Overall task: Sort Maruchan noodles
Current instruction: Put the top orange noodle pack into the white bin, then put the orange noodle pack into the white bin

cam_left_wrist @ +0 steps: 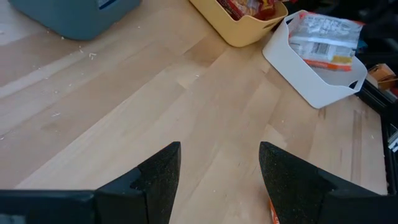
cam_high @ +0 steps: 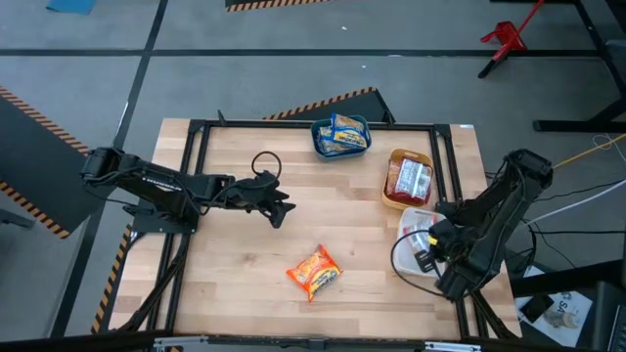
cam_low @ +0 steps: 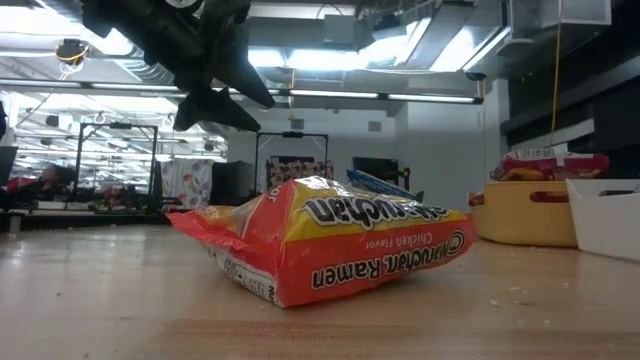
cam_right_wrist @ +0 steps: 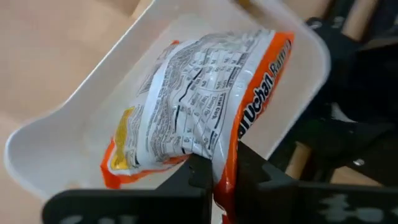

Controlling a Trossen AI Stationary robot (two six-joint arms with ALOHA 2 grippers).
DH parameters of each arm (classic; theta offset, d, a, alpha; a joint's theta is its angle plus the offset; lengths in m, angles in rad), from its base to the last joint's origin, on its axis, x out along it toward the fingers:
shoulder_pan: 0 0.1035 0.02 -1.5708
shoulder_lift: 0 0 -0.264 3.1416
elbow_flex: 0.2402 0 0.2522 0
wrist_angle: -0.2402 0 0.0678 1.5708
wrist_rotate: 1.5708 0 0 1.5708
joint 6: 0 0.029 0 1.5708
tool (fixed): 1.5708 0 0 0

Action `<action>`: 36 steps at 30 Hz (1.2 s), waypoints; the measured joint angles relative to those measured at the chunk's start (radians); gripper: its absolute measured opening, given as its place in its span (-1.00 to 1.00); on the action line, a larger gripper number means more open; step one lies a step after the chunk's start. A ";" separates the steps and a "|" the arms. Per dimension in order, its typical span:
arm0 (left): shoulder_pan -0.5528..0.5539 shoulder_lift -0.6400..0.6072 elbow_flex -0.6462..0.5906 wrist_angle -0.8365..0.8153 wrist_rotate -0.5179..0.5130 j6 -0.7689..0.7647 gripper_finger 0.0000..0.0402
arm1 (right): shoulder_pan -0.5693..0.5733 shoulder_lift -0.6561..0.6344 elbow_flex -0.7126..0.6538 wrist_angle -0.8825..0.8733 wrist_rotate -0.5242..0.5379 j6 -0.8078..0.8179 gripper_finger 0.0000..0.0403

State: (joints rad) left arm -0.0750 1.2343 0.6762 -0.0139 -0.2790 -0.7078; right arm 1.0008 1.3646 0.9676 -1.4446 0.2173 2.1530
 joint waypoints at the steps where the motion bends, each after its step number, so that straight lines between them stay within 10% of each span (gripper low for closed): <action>1: 0.000 0.000 0.000 0.000 0.000 0.000 0.06 | 0.000 0.005 0.000 0.016 0.000 -0.027 -0.89; 16: 0.000 0.000 0.000 0.000 -0.002 0.003 0.06 | 0.000 0.012 0.040 0.185 -0.165 -0.417 -0.10; 26: -0.029 0.005 0.001 0.001 0.159 0.021 0.06 | -0.016 0.015 0.069 0.443 0.287 -0.679 -0.05; 36: -0.290 0.088 0.001 0.008 0.264 -0.033 0.06 | -0.224 0.053 0.069 0.739 0.235 -1.262 -0.03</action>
State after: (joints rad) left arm -0.3651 1.3224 0.6773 -0.0062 -0.0155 -0.7411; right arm 0.7770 1.4176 1.0367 -0.7057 0.4526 0.8915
